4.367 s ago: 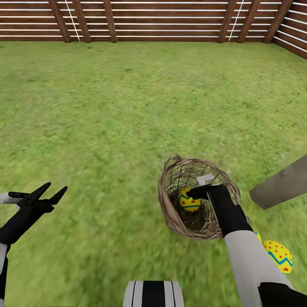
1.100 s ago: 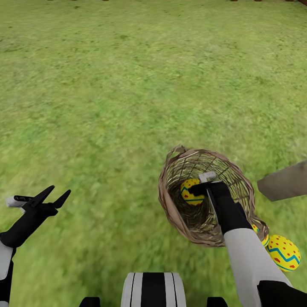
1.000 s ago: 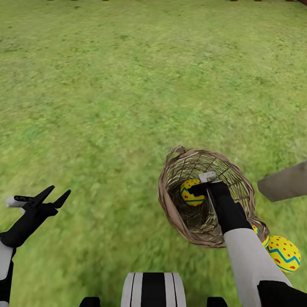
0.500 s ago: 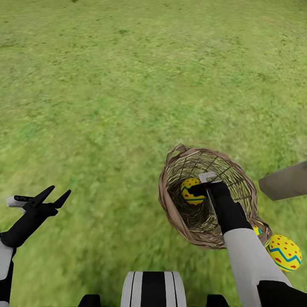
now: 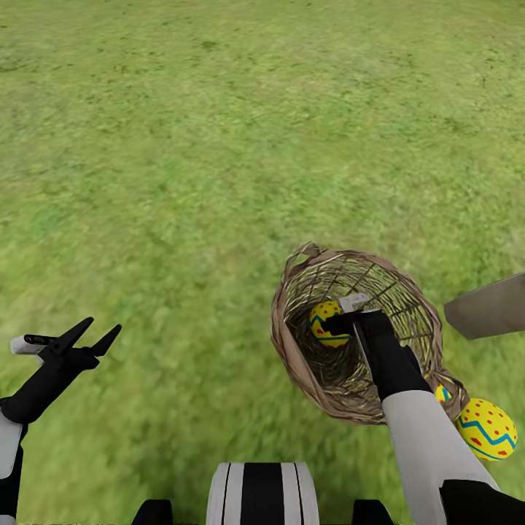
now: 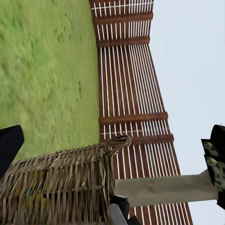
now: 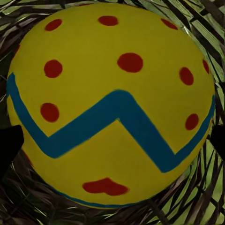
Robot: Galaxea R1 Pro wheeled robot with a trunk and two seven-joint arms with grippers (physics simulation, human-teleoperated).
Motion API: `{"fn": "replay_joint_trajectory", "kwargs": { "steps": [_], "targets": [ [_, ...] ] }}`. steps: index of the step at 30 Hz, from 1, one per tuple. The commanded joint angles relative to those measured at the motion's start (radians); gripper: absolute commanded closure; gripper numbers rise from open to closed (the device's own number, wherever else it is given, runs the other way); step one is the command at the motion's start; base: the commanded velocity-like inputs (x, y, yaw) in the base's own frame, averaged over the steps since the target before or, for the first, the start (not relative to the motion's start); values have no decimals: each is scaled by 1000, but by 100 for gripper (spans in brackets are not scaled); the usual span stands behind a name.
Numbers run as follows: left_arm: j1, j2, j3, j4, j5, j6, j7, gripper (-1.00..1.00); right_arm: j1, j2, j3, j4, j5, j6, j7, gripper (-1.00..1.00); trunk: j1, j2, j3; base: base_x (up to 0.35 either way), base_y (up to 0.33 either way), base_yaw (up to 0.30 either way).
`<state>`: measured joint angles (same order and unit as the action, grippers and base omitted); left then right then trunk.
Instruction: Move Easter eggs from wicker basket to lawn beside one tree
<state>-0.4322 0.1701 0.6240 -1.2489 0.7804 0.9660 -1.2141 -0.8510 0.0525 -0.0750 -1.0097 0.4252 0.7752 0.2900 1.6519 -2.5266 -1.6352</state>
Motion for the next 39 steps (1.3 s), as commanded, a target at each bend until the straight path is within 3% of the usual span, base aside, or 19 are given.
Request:
{"fn": "replay_joint_trajectory", "kwargs": {
  "steps": [1, 12, 26, 27, 34, 39],
  "targets": [
    [0, 0, 0, 0, 3, 7, -1, -100, 0, 1, -3, -1, 10, 3, 9, -100, 0, 0, -5, 0, 0, 0],
    [0, 0, 0, -1, 3, 7, -1, -100, 0, 1, 0, 0, 10, 3, 10, -100, 3, -2, -28, 0, 0, 0],
    [0, -12, 0, 5, 3, 8, -2, -100, 0, 1, 0, 0, 9, 3, 11, -100, 4, -3, -39, 0, 0, 0],
    [0, -12, 0, 5, 3, 8, -2, -100, 0, 1, 0, 0, 9, 3, 11, 100, 5, -3, -43, 0, 0, 0],
    [0, -12, 0, 5, 3, 8, -2, -100, 0, 1, 0, 0, 9, 3, 11, 100, 6, -4, -55, 0, 0, 0],
    [0, -12, 0, 5, 2, 8, -1, -100, 0, 1, -1, 0, 9, 3, 11, 100, 5, -3, -43, 0, 0, 0]
  ]
}}
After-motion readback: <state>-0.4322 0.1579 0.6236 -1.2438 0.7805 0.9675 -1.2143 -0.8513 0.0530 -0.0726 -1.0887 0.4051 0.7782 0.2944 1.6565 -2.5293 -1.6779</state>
